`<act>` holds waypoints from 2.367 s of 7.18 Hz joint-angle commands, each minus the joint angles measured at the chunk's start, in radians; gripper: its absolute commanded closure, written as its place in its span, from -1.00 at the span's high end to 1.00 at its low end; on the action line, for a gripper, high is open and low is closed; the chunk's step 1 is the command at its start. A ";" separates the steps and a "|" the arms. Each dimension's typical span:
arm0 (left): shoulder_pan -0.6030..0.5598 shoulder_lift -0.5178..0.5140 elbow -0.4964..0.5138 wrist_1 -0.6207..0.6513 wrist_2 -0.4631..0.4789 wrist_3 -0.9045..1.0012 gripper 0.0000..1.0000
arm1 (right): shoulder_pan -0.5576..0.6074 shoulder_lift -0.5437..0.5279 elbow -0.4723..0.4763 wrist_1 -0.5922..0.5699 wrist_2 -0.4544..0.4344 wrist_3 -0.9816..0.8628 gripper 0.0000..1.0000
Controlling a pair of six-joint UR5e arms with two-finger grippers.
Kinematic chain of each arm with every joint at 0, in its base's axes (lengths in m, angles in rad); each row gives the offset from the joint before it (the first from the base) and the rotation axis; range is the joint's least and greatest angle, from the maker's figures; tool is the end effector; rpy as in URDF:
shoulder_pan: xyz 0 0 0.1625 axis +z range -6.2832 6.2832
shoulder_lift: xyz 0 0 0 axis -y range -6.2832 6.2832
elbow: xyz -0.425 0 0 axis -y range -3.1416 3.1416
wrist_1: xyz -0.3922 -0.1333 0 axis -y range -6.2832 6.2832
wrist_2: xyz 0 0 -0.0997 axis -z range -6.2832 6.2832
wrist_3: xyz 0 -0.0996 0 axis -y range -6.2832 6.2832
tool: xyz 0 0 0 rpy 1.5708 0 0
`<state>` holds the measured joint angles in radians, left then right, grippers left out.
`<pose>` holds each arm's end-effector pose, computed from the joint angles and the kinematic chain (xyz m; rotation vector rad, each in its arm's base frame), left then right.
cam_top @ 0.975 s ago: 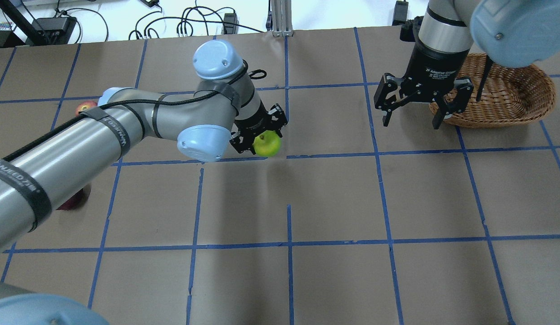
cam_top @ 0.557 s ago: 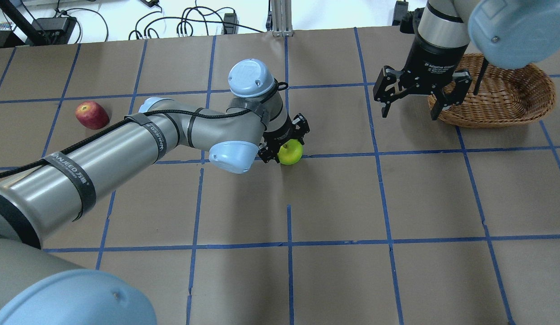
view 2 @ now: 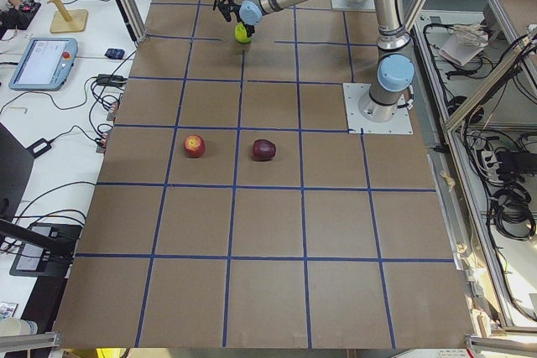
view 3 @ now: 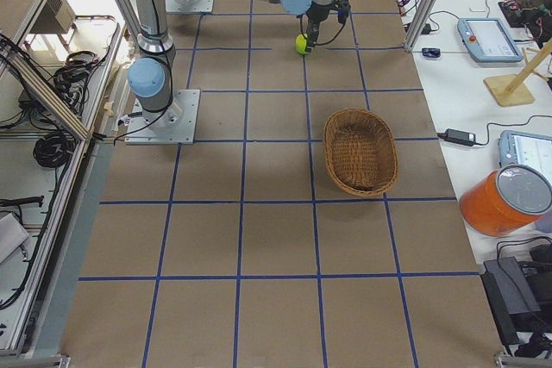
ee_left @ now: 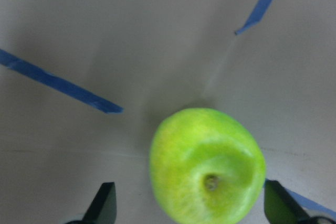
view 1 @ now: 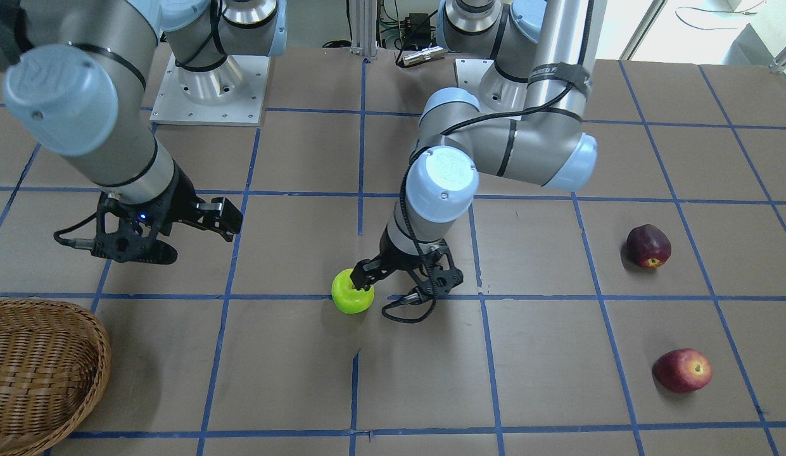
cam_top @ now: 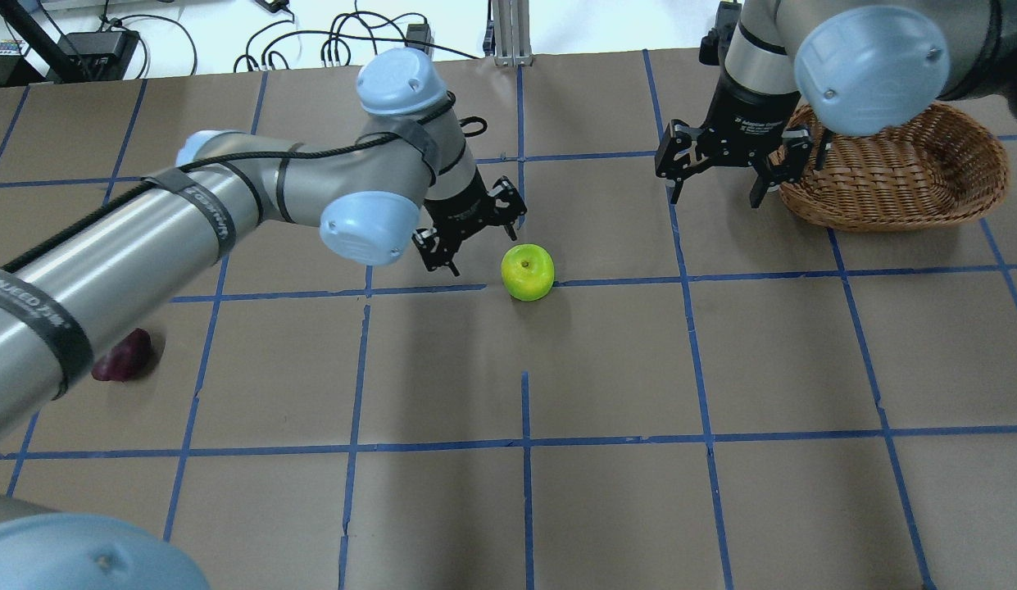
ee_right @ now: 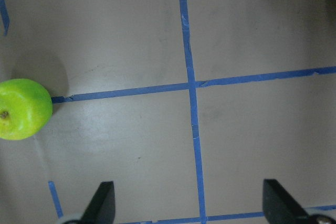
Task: Put all apples into basket
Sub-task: 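Move the right gripper over the green apple while the left reaches for the purple apple, then grasp the green apple with the right gripper while the left grasps the purple apple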
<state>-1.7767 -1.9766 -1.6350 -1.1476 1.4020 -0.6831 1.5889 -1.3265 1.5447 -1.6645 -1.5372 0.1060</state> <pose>-0.2721 -0.5688 0.2726 0.7158 -2.9179 -0.1728 0.1470 -0.5697 0.3788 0.1399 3.1065 0.1967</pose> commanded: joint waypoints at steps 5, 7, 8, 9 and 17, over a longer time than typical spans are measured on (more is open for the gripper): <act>0.558 0.140 -0.029 -0.215 0.218 1.128 1.00 | 0.239 0.157 0.008 -0.219 0.145 0.257 1.00; 0.714 0.171 -0.104 -0.189 0.224 1.369 1.00 | 0.261 0.214 0.009 -0.276 0.193 0.262 1.00; 0.777 0.170 -0.159 -0.108 0.226 1.431 1.00 | 0.270 0.245 0.008 -0.288 0.193 0.258 1.00; 0.821 0.162 -0.236 0.028 0.226 1.486 1.00 | 0.276 0.274 0.008 -0.323 0.192 0.259 1.00; 0.859 0.068 -0.350 0.236 0.291 1.501 -0.18 | 0.254 0.337 -0.008 -0.385 0.059 0.245 -1.00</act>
<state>-0.9171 -1.9038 -1.9901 -0.9217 1.6845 0.8187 1.8585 -0.9756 1.5489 -2.0532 -1.4480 0.3524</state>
